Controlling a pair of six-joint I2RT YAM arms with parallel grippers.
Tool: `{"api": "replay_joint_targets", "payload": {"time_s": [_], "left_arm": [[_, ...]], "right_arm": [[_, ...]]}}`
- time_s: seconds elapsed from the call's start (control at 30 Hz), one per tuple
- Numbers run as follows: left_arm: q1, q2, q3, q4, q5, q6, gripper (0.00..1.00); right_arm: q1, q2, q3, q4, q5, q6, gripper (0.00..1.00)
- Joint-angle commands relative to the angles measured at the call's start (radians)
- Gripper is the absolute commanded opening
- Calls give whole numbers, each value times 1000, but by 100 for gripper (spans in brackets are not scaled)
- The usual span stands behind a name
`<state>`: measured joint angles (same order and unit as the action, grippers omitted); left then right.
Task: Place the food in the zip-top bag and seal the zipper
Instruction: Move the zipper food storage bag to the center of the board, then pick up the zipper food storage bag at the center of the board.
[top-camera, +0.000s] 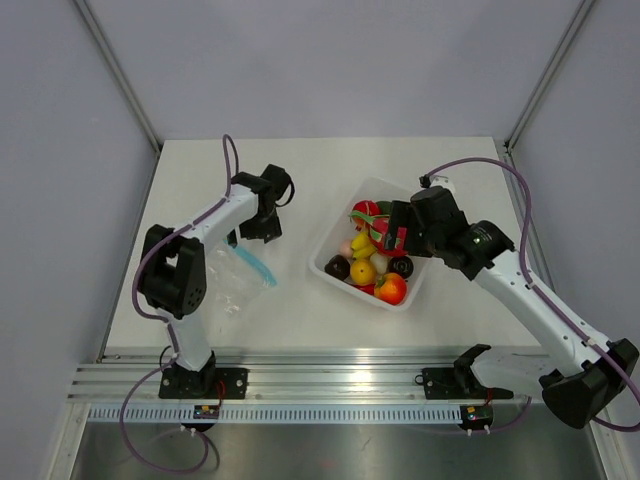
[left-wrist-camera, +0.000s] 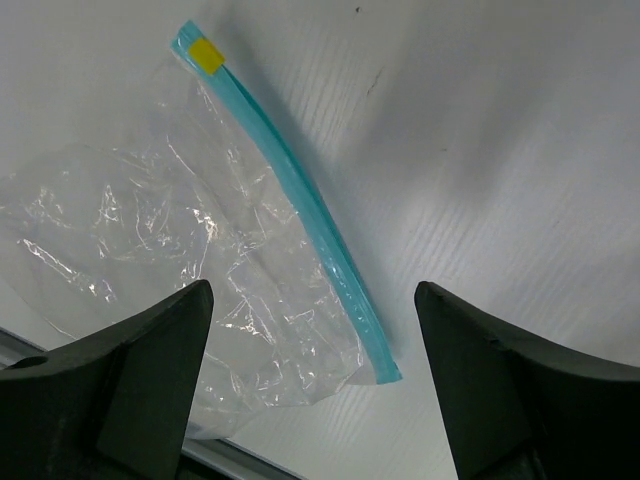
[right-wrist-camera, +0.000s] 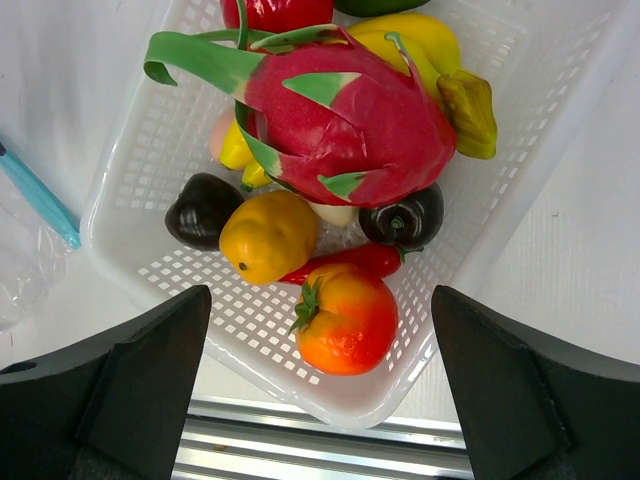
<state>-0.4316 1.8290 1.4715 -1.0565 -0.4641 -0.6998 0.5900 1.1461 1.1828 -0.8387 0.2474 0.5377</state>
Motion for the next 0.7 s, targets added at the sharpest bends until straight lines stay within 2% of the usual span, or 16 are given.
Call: {"api": "replay_joint_targets", "payload": {"time_s": [0.0, 0.43, 0.57, 0.67], "left_arm": [[-21, 28, -14, -69, -100, -121, 82], [-42, 58, -177, 29, -96, -165, 77], [-52, 39, -186, 55, -80, -150, 77], [-64, 7, -191, 72, -77, -147, 81]], "right_arm": [[2, -6, -18, 7, -17, 18, 99], [2, -23, -43, 16, -42, 30, 99], [2, -43, -49, 7, -37, 39, 100], [1, -52, -52, 1, -34, 41, 99]]}}
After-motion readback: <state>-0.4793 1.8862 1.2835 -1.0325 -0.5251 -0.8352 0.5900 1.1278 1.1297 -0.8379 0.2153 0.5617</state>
